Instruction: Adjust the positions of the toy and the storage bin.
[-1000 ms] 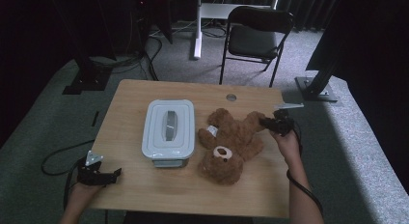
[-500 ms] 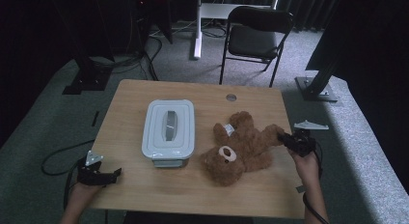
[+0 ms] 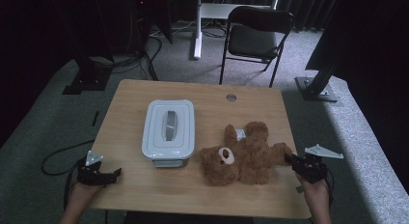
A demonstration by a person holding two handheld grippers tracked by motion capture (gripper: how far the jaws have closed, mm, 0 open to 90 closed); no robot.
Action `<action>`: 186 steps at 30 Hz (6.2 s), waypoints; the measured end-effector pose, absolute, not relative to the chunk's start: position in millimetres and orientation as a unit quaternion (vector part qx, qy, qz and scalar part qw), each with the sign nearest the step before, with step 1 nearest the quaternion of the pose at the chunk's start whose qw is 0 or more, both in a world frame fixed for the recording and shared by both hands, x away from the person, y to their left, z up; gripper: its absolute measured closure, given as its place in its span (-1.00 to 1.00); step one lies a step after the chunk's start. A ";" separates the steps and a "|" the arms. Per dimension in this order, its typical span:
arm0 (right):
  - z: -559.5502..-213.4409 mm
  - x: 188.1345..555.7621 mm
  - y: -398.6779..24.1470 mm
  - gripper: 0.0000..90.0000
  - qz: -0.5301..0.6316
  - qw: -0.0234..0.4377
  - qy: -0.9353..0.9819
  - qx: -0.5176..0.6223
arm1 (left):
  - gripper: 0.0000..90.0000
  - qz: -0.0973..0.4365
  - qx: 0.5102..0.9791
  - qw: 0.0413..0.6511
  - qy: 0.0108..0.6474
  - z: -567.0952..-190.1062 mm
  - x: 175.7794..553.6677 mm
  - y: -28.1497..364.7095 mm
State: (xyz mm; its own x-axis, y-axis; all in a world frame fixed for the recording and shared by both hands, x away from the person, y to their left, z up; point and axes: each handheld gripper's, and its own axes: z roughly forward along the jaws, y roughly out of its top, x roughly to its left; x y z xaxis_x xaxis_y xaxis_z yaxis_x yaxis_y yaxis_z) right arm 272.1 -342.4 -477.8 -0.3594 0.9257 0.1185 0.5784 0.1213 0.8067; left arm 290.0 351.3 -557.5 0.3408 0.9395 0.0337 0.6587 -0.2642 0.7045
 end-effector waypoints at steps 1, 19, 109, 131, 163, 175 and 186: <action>-478.2 266.9 -342.3 0.77 0.405 0.214 0.719 0.523 | -0.99 0.232 0.761 0.303 0.525 -557.5 290.0 351.3; -481.7 223.3 -328.4 0.67 0.433 0.187 0.714 0.517 | -0.99 0.232 0.761 0.303 0.525 -557.4 290.0 351.3; -454.9 423.7 -232.2 -0.34 0.406 0.201 0.715 0.532 | -0.99 0.230 0.762 0.304 0.524 -557.3 290.3 351.5; -493.3 353.8 -266.0 0.64 0.371 0.124 0.769 0.505 | -0.99 0.230 0.761 0.304 0.525 -557.3 290.3 351.2; -485.1 327.9 -122.8 0.12 0.431 -0.014 0.822 0.372 | -0.99 0.230 0.761 0.304 0.525 -557.3 290.3 351.2; -446.9 350.1 -167.4 -0.28 0.460 0.084 0.769 0.437 | -0.99 0.230 0.761 0.304 0.525 -557.3 290.3 351.2; -465.9 405.5 -165.5 -0.60 0.425 0.087 0.749 0.500 | -0.99 0.229 0.762 0.304 0.524 -557.3 290.3 351.1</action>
